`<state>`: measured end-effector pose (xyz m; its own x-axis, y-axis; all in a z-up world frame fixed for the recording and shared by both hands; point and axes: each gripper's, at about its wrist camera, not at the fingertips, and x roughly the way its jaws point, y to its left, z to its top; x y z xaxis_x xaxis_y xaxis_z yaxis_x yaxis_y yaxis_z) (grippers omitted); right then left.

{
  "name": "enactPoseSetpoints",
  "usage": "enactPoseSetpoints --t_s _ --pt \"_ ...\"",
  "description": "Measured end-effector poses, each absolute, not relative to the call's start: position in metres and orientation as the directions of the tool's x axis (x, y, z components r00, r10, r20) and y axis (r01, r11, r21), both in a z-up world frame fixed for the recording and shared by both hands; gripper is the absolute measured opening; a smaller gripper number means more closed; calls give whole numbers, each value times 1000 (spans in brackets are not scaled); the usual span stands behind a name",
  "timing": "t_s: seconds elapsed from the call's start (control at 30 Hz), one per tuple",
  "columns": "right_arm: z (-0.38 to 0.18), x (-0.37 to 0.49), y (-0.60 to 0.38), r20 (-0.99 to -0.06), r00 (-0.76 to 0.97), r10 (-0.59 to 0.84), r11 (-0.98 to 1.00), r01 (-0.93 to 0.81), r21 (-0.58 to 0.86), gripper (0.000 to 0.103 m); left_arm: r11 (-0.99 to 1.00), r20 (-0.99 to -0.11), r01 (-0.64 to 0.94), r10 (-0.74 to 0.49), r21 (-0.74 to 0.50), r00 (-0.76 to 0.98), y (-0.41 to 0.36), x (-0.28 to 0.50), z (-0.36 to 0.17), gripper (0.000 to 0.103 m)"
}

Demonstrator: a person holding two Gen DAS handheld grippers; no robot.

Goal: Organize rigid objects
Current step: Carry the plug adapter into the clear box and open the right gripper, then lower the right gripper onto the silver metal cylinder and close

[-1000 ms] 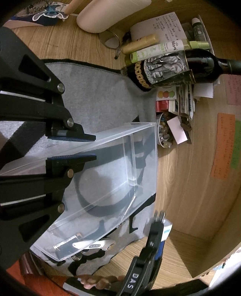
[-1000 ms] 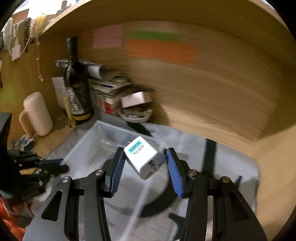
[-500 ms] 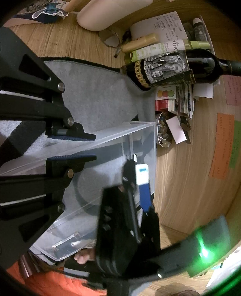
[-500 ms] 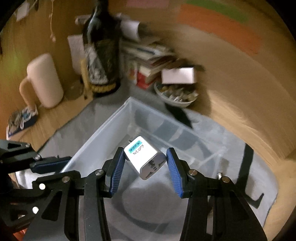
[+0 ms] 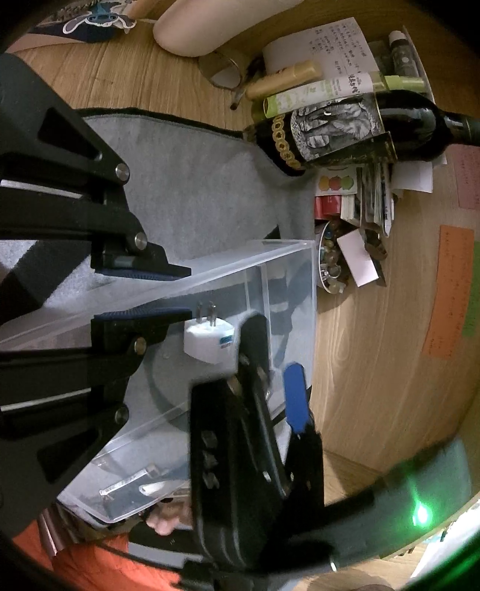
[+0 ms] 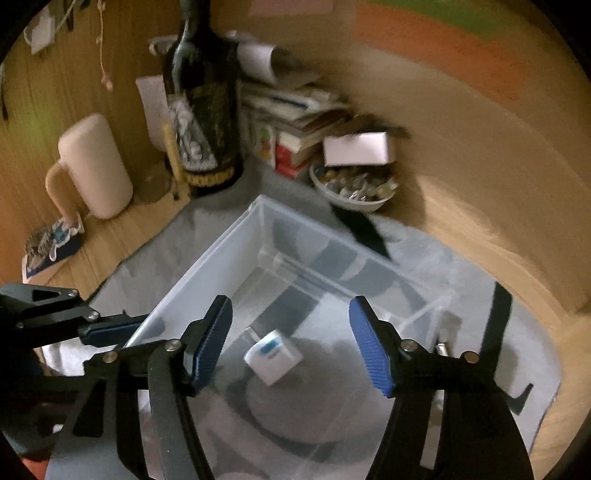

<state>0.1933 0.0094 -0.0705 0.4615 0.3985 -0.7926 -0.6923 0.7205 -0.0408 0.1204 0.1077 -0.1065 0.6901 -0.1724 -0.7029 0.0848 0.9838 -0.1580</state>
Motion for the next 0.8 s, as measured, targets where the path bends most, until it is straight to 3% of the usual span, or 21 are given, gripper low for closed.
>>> enactPoseSetpoints --t_s 0.13,0.5,0.8 --pt "-53 194 -13 -754 524 396 757 -652 -56 72 985 -707 79 -166 -155 687 107 122 -106 13" --pt "-38 211 -112 -706 651 279 892 -448 -61 72 989 -722 61 -143 -138 677 105 126 -106 13" --pt "-89 227 -154 -789 587 183 928 -367 -57 72 990 -737 43 -127 -132 664 103 126 -108 13"
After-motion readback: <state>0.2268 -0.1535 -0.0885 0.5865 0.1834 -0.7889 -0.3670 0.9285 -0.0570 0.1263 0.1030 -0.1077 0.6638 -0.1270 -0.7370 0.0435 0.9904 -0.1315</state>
